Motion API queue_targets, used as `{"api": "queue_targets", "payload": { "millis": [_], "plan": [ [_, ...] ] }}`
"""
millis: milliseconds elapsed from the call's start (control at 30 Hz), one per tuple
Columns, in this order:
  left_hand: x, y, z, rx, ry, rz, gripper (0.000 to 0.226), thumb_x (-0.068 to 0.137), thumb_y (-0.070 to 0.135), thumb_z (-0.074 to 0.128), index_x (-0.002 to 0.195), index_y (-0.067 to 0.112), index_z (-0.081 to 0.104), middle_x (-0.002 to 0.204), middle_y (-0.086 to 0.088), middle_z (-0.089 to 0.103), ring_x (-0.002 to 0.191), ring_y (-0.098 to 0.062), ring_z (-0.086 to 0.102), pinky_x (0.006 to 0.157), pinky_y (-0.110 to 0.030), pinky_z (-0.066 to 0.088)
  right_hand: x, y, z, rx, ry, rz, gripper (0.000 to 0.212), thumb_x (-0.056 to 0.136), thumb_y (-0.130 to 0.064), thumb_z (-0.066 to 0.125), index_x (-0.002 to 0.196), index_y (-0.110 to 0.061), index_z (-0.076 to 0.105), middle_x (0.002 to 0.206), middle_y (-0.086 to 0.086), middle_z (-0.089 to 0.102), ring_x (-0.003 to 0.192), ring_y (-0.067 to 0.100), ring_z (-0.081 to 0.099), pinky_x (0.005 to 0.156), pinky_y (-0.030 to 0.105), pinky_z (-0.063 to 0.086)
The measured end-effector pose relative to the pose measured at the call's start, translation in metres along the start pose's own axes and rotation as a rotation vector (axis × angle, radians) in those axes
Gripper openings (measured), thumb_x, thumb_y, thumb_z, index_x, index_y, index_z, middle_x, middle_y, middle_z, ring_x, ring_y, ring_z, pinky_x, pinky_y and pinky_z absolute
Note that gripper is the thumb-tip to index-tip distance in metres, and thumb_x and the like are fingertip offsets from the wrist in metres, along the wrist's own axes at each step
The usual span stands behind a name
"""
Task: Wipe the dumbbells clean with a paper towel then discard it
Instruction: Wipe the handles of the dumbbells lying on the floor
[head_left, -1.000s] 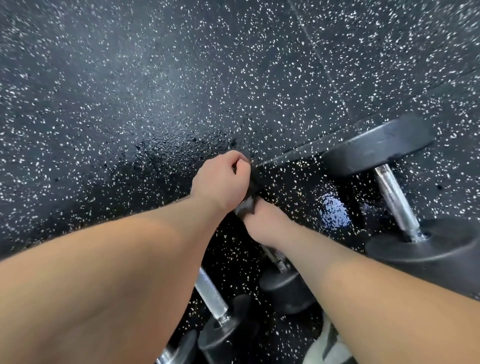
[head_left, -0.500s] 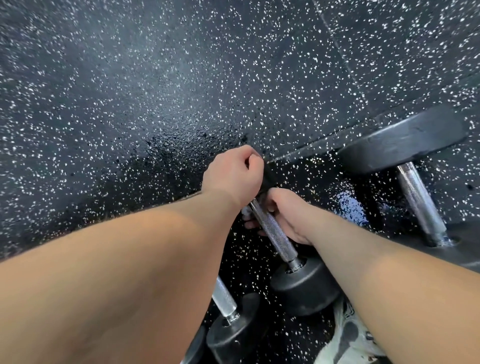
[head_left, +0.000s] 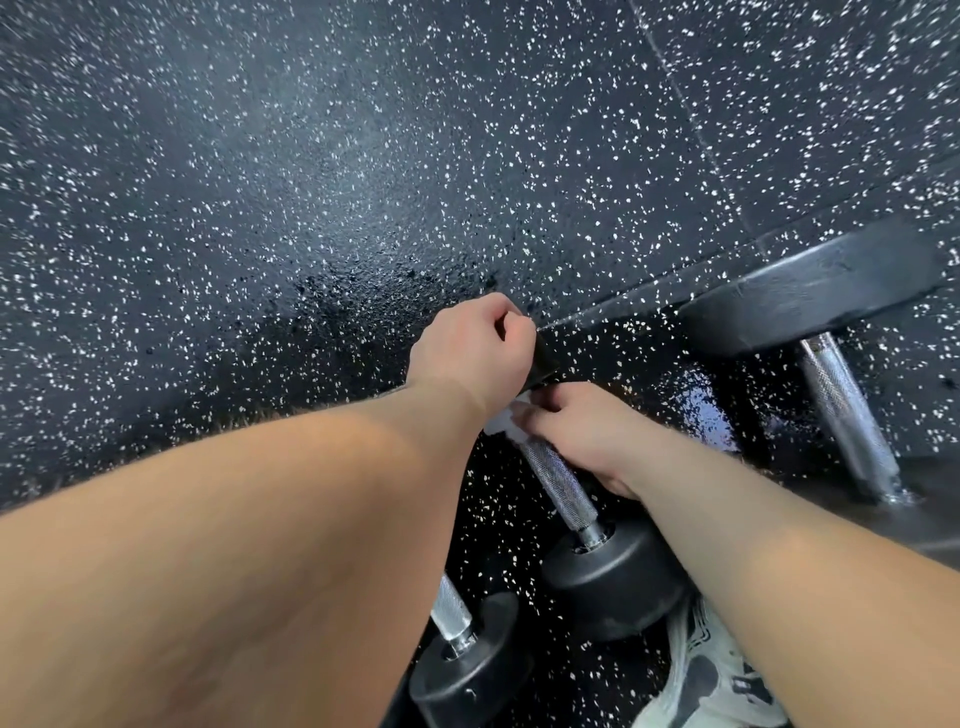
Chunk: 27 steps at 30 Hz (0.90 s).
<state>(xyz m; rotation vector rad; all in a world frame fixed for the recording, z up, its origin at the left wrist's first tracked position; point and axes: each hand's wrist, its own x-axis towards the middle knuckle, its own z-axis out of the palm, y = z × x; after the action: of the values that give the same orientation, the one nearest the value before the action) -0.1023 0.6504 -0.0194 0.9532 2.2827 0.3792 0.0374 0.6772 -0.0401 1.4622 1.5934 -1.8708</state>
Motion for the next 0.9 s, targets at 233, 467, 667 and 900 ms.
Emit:
{"api": "queue_targets", "payload": {
  "millis": [233,467,667,900],
  "plan": [
    [0.001,0.000,0.002,0.000,0.000,-0.014,0.035,0.081,0.042,0.034,0.093,0.034,0.067,0.080,0.009,0.067,0.082,-0.023,0.063,0.073,-0.036,0.054,-0.010,-0.022,0.030,-0.433,0.337,0.117,0.024,0.089,-0.042,0.062,0.099,-0.021,0.064,0.103,0.008,0.068,0.090,0.032,0.061,0.070,0.033,0.046],
    [-0.001,0.001,0.000,-0.001,0.008,-0.006,0.038,0.080,0.043,0.033,0.094,0.035,0.068,0.082,0.009,0.067,0.084,-0.024,0.062,0.078,-0.038,0.054,-0.016,-0.030,0.051,-0.436,0.409,0.126,0.034,0.098,-0.033,0.051,0.124,-0.013,0.051,0.124,0.010,0.061,0.115,0.036,0.059,0.090,0.039,0.046],
    [-0.001,0.001,0.001,-0.015,0.021,-0.016,0.036,0.079,0.044,0.036,0.092,0.035,0.068,0.079,0.009,0.067,0.084,-0.024,0.063,0.077,-0.038,0.054,-0.017,-0.027,0.041,-0.435,0.305,0.106,0.026,0.094,-0.034,0.059,0.113,-0.017,0.058,0.115,0.012,0.066,0.109,0.036,0.061,0.081,0.035,0.046],
    [-0.001,-0.001,0.000,-0.017,0.006,-0.009,0.037,0.079,0.044,0.035,0.092,0.033,0.068,0.069,0.010,0.062,0.078,-0.023,0.062,0.074,-0.036,0.054,0.004,-0.008,0.005,0.191,-0.158,0.065,0.015,0.094,-0.007,0.060,0.087,-0.010,0.073,0.087,0.007,0.075,0.087,0.025,0.070,0.088,0.039,0.056]
  ]
}}
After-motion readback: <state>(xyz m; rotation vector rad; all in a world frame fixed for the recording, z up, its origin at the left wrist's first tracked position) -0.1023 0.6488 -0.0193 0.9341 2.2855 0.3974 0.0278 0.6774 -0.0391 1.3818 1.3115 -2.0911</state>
